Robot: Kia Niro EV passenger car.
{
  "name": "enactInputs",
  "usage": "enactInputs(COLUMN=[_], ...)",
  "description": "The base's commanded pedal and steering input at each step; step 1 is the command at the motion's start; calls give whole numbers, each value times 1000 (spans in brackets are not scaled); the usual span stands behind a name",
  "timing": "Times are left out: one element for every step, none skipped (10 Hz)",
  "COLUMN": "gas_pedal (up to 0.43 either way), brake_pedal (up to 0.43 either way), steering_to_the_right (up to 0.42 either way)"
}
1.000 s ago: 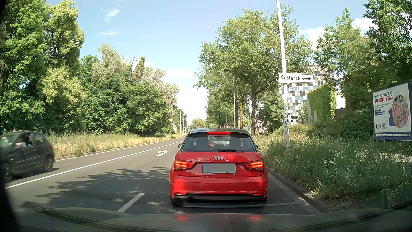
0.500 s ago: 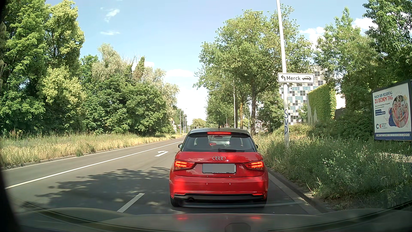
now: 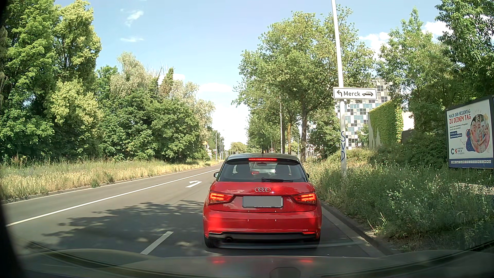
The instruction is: Follow the waypoints while adhering to traffic rules and regulations
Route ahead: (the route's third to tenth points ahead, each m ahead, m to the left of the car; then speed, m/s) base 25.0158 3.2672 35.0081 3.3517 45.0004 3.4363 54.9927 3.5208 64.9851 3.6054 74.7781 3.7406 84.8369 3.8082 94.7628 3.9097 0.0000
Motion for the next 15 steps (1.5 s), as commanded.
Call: enactInputs(gas_pedal=[0, 0, 0, 0, 0, 0, 0, 0, 0, 0, 0, 0, 0, 0, 0], brake_pedal=[293, 293, 293, 293, 293, 293, 293, 293, 293, 293, 293, 293, 293, 293, 293], steering_to_the_right=[5, 5, 5, 5, 5, 5, 5, 5, 6, 5, 5, 5, 5, 5, 5])
